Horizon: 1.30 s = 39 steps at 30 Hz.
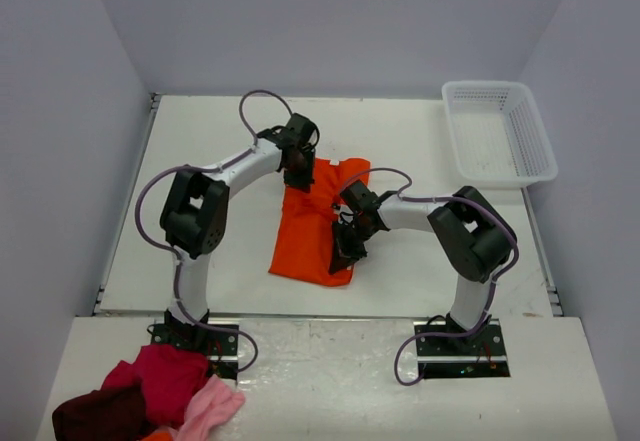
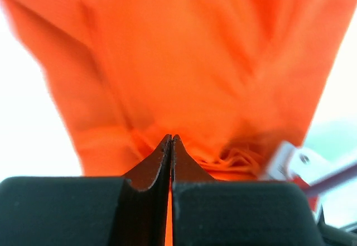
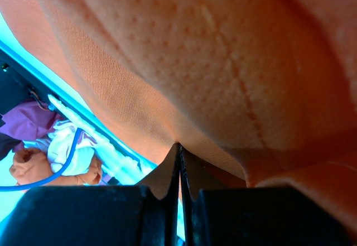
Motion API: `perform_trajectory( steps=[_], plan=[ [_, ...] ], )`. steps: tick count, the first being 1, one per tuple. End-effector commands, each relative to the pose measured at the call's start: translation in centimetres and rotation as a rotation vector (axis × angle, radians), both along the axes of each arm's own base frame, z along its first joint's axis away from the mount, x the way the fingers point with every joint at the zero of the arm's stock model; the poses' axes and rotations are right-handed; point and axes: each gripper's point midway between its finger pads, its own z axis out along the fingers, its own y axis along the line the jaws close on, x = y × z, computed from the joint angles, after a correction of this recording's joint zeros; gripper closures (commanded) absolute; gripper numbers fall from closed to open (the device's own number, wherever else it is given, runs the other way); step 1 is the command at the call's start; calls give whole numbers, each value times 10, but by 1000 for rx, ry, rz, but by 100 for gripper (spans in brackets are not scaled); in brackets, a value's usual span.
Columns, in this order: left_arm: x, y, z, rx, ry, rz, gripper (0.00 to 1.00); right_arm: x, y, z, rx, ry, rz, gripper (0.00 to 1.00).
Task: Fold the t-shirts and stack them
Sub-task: Fold the folded rectangular tshirt in 1/3 of the way
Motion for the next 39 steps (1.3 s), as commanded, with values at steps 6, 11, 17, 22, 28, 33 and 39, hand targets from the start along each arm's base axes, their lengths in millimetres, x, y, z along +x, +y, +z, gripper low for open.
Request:
perform_trajectory(
  steps=[6, 11, 17, 22, 28, 33, 39],
  plan=[
    [29, 50, 39, 86, -85, 85, 100, 18, -11, -5, -86, -133, -21, 100],
    [-3, 58, 58, 48, -75, 70, 100, 37, -11, 31, -92, -253, -17, 92],
    [-43, 59, 46, -5, 0, 18, 100, 51, -11, 100, -92, -343, -19, 51],
    [-49, 61, 27, 8, 27, -24, 99, 64, -18, 137, -129, -386, -72, 40],
    [-46, 61, 5, 11, 34, -79, 88, 100, -52, 140, -158, -334, -212, 40],
    [-38, 66, -6, 22, 38, -90, 80, 116, -76, 116, -226, -328, -208, 39],
    [-24, 66, -3, 8, 25, -93, 77, 114, -70, 97, -196, -269, -169, 39]
  ],
)
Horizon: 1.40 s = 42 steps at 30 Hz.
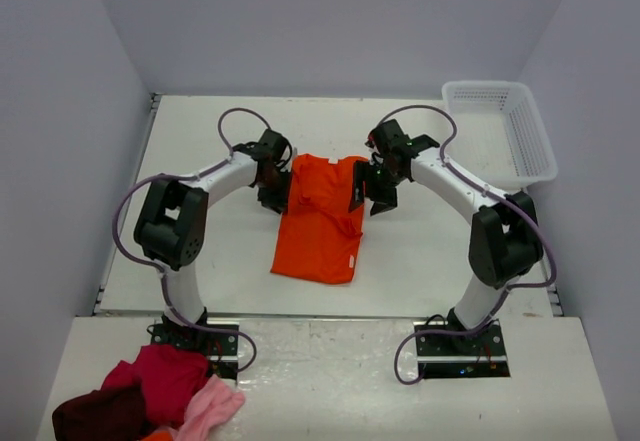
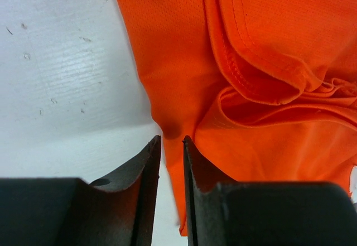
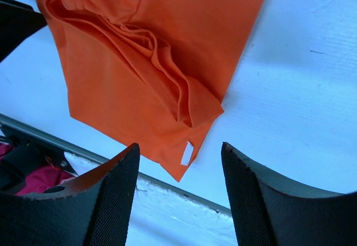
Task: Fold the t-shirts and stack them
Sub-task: Fold the folded rectangular tshirt in 1/3 of the way
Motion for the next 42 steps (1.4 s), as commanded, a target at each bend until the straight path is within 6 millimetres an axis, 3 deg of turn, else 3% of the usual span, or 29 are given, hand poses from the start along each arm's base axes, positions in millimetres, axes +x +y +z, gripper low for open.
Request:
perform_trajectory(
  steps=[1, 5, 11, 21, 28, 31, 38, 42],
  plan=[
    [23, -7, 12, -43, -67, -33, 75, -7, 5, -13, 13, 48, 51, 38],
    [35, -10, 18, -57, -75, -25, 73, -5, 3, -24, -10, 53, 40, 34],
    [48, -21, 31, -103, -96, -24, 71, -4, 0, -40, -38, 95, 25, 35],
    [52, -32, 26, -147, -69, -25, 69, -11, 4, -71, -37, 161, 33, 37],
    [51, -31, 24, -142, -66, -21, 69, -6, 8, -75, -24, 162, 47, 40],
    [50, -30, 22, -140, -64, -19, 69, -3, 9, -73, -24, 160, 46, 45],
    [46, -29, 15, -135, -48, -18, 69, -5, 12, -69, -18, 144, 41, 81],
    [44, -30, 11, -139, -37, -18, 69, -7, 10, -70, -25, 142, 37, 80]
  ],
)
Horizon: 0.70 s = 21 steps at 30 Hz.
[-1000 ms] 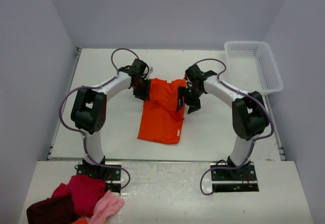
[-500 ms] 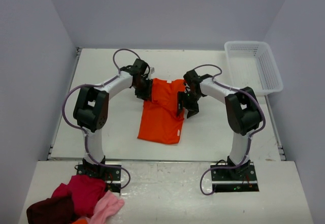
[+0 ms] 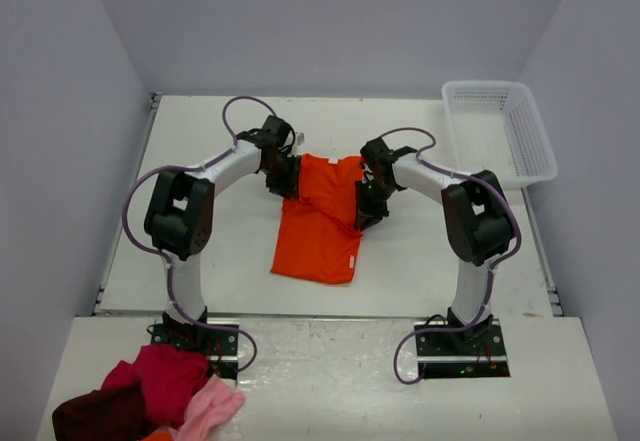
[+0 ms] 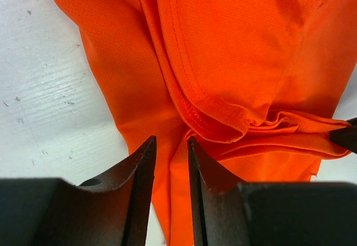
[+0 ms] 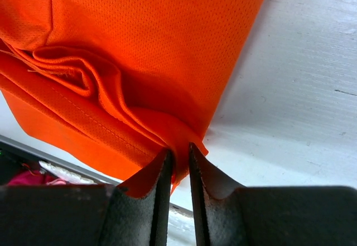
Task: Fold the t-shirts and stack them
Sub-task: Fold the folded rectangular tshirt in 1/3 of the way
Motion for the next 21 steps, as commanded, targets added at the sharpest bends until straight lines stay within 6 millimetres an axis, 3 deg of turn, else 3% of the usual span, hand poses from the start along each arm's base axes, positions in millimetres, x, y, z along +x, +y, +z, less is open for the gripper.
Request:
perform_trajectory(
  steps=[1, 5, 8, 21],
  plan=[
    [6, -4, -1, -33, -9, 3, 69, 5, 5, 10, 17, -48, 2, 82],
    [6, -4, -2, -32, -7, 5, 69, 5, 4, 12, 13, -52, 2, 87],
    [6, -4, -3, -31, -3, 4, 68, 7, 3, 15, 13, -61, 2, 100],
    [4, -21, 6, -124, 12, -29, 55, 9, 3, 16, 6, -70, 18, 100]
  ],
)
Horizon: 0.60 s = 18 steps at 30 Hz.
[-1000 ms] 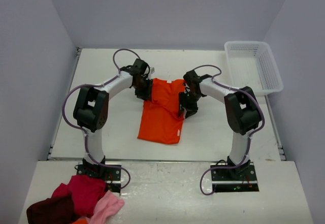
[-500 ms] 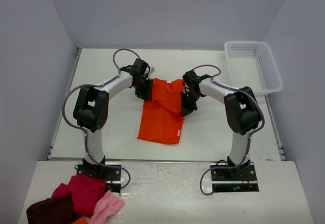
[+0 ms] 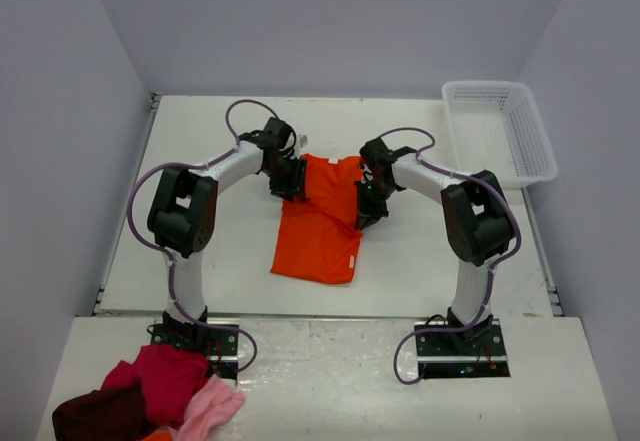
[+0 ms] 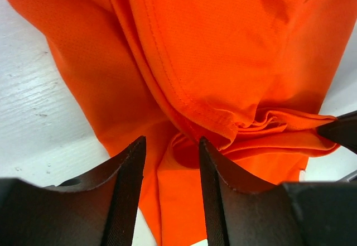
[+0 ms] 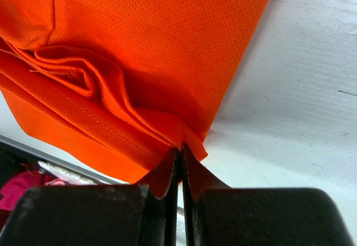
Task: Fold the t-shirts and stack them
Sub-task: Fold the folded rectangular tshirt in 1/3 of the way
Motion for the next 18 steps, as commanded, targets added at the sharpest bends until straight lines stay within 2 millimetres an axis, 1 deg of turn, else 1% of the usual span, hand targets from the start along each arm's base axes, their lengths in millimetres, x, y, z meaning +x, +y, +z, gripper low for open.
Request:
perform_trajectory(
  steps=[1, 5, 8, 12, 18],
  plan=[
    [8, -10, 12, -70, -24, -6, 55, 9, 2, 16, 7, -63, 13, 100],
    [5, -11, 15, -82, -23, -5, 56, 10, 3, 15, 8, -63, 21, 100],
    [0, -12, 16, -95, -14, -8, 59, 11, 2, 16, 2, -66, 21, 100],
    [-5, -9, 16, -85, 4, -8, 62, 11, 2, 17, 4, -66, 20, 100],
    [-8, -2, 21, -44, 15, -10, 74, 13, 3, 17, 1, -67, 19, 100]
  ],
)
